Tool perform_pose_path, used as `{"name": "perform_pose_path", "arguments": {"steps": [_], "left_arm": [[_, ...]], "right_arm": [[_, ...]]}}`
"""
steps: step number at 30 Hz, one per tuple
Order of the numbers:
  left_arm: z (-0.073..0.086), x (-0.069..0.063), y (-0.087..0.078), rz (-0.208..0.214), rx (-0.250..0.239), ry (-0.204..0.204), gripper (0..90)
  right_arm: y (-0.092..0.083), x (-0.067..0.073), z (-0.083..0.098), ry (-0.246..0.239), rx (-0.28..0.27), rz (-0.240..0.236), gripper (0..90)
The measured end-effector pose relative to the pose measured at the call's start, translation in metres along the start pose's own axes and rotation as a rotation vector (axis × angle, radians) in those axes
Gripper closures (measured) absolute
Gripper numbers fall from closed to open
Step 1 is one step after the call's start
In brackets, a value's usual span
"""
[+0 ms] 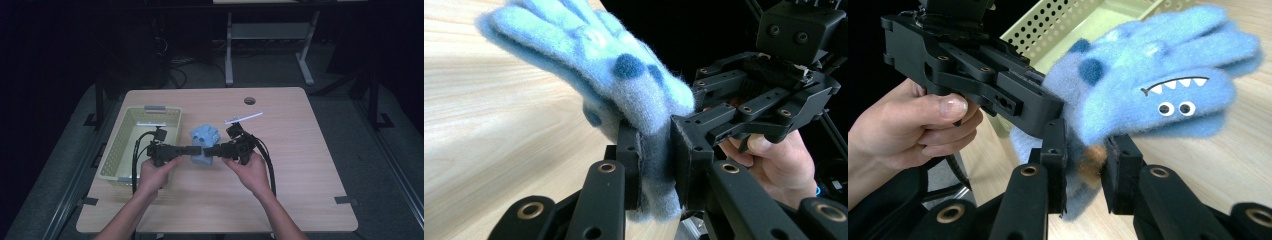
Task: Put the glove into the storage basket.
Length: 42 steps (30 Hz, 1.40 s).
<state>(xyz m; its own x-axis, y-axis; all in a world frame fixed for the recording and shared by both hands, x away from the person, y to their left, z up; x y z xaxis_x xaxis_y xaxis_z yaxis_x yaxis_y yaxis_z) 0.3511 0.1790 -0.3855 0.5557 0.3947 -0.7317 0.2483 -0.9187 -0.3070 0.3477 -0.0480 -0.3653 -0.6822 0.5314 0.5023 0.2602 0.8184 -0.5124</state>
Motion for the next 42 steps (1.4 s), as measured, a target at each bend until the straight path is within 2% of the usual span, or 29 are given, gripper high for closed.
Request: {"name": "perform_pose_path", "arguments": {"steps": [17, 19, 20, 29, 37, 42], "left_arm": [[-0.008, 0.004, -0.028, -0.01, -0.03, -0.012, 75.7], [-0.009, 0.007, -0.031, -0.011, -0.028, 0.0, 75.7], [-0.009, 0.006, -0.032, -0.012, -0.032, -0.014, 75.8], [-0.012, 0.01, -0.044, -0.019, -0.044, -0.009, 75.8], [-0.013, 0.011, -0.054, -0.023, -0.054, -0.007, 75.8], [-0.011, 0.013, -0.064, -0.038, -0.06, -0.02, 75.8]], "right_arm": [[0.018, 0.013, -0.02, -0.033, 0.022, -0.032, 73.4], [0.021, 0.014, -0.022, -0.034, 0.023, -0.034, 73.3], [0.022, 0.014, -0.023, -0.034, 0.025, -0.037, 73.1], [0.032, 0.019, -0.032, -0.039, 0.038, -0.051, 72.7], [0.038, 0.024, -0.037, -0.041, 0.043, -0.067, 72.1], [0.047, 0.027, -0.041, -0.05, 0.052, -0.086, 71.4]]}}
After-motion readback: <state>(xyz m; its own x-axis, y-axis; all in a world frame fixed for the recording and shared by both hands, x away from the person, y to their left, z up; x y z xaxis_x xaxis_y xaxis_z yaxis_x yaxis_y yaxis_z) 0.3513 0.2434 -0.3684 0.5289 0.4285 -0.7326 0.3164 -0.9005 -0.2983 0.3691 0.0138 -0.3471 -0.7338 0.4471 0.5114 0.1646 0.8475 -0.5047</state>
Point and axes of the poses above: each handheld gripper's, and its own axes: y roughly forward along the jaws, z roughly out of its underside, x roughly to its left, the point moved 2 cm from there along y, roughly forward along the jaws, and after that the axes turned 3 degrees about -x, right-handed, at the moved point
